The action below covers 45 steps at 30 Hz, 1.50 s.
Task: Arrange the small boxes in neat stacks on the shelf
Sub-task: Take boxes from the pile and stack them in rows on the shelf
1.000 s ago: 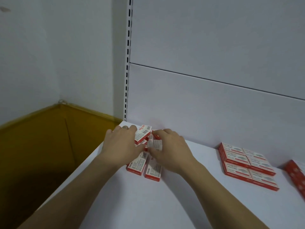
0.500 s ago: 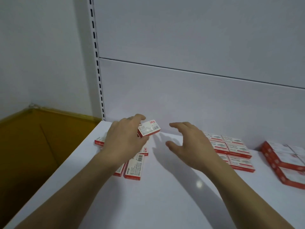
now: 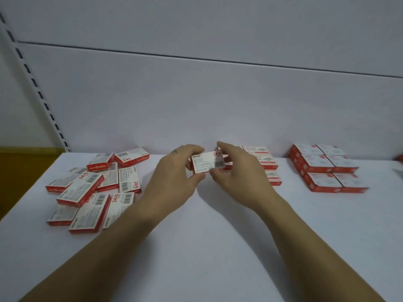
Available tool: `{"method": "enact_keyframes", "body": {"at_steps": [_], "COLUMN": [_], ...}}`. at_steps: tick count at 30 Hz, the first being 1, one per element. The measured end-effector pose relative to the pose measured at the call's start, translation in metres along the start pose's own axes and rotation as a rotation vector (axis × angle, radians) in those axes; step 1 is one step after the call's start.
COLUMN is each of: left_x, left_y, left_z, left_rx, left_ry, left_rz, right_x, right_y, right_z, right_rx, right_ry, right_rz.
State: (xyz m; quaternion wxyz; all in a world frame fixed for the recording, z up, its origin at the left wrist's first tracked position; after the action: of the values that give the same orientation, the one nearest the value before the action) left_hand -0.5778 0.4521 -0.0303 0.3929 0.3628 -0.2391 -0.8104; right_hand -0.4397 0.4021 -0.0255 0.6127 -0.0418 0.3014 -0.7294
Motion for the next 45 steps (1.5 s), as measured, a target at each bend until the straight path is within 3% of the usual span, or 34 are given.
{"method": "enact_keyframes", "body": {"at_steps": [8,14,19,22,24,29,31,33,39,45], "left_x": [0.014,0.014,0.016,0.017,0.017,0.013,0.012,0.013,0.013,0.008], "left_y": [-0.017,-0.011,-0.003,-0.003,-0.003,-0.013,-0.015,-0.014,-0.016,-0.024], "left_z": [0.014,0.017,0.009,0.008,0.008,0.007,0.01,0.012,0.017,0.017], "left_rx": [0.077,0.105,0.082,0.082,0.09,0.112,0.151,0.194,0.246,0.571], "left_ry": [0.079,0.121,0.12,0.112,0.093,0.014,-0.002,-0.009,0.005,-0.005], "left_rz": [0.072,-0.034,-0.184,-0.225,-0.224,-0.107,-0.055,-0.016,0.058,0.185], "right_x": [0.004,0.011,0.011,0.012,0.012,0.013,0.013,0.013,0.009,0.007], "right_y": [-0.004,-0.013,-0.01,-0.009,-0.011,-0.024,-0.027,-0.024,-0.008,-0.008], "right_z": [-0.01,-0.012,-0.016,-0.018,-0.02,-0.025,-0.026,-0.027,-0.014,-0.011], "right_rx": [-0.314,-0.519,-0.452,-0.539,-0.674,-1.35,-1.476,-1.456,-1.017,-1.001], "right_ry": [0.018,-0.022,-0.027,-0.045,-0.075,-0.309,-0.367,-0.349,-0.089,-0.128], "right_rz": [-0.103,-0.17,-0.237,-0.244,-0.264,-0.341,-0.356,-0.393,-0.339,-0.344]}}
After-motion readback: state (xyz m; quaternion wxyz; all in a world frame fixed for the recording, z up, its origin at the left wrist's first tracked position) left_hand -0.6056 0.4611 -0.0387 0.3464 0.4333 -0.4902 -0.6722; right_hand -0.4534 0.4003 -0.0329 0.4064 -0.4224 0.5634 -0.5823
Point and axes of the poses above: each hand's wrist, its own x-axis away from the middle knuckle, its own z-axis out of the back of the hand, y = z × x, the point moved 6 cm from there along -x, towards the middle knuckle, and after that the axes turned 2 degrees about y, right-handed, at the moved point
